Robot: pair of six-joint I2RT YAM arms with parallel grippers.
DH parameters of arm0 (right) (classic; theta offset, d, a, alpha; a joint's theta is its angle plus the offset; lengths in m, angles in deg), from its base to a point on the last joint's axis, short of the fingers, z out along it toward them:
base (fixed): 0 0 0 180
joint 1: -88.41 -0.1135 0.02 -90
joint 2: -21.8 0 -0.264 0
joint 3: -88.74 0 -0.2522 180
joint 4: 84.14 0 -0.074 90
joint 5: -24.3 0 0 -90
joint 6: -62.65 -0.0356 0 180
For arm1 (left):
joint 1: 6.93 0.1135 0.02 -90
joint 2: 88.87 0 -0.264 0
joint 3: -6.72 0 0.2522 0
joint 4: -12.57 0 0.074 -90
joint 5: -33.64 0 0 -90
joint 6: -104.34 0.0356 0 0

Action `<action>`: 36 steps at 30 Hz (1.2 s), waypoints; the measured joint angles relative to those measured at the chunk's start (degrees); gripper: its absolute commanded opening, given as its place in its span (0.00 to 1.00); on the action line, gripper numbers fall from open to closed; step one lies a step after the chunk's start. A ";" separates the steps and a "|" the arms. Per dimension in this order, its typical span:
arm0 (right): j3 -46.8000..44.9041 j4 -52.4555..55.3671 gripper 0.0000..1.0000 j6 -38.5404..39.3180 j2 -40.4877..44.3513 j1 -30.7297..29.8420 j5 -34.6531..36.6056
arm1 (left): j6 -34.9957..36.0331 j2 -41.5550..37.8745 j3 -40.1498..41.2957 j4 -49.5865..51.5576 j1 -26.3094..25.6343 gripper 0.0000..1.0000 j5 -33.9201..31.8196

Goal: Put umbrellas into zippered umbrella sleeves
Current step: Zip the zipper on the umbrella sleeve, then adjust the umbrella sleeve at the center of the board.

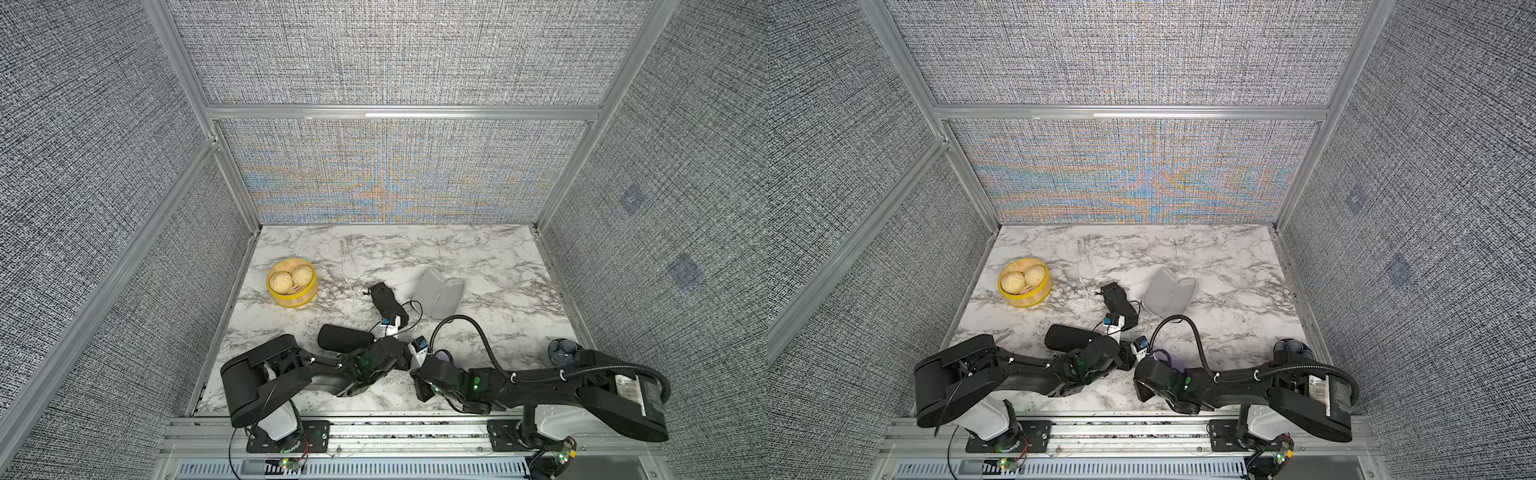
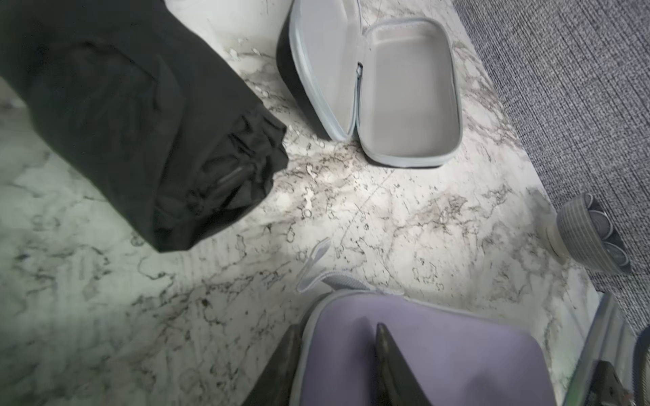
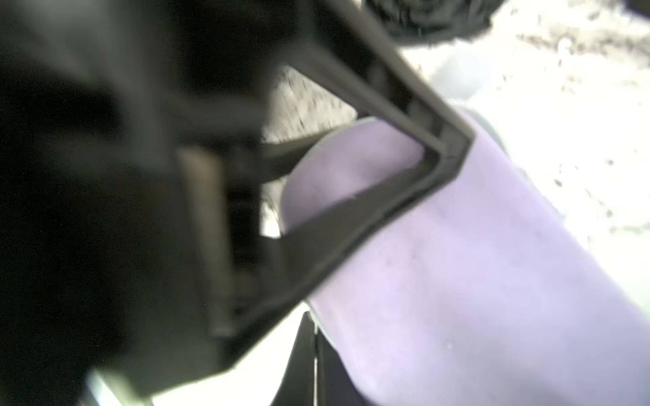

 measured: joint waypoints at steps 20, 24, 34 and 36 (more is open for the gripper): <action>-11.85 14.75 0.00 -3.56 23.21 0.04 3.41 | 10.95 -0.35 -16.72 19.78 0.63 0.95 -1.25; -11.45 19.21 0.00 -4.61 25.22 0.13 5.42 | 14.75 5.03 -20.55 22.32 0.68 0.92 2.71; -12.33 22.62 0.00 -5.42 28.35 0.13 7.67 | 19.23 12.66 -23.65 19.23 0.72 0.91 10.47; -11.93 22.58 0.00 -5.40 27.23 0.13 7.76 | 19.12 14.60 -23.98 16.72 0.72 0.88 12.04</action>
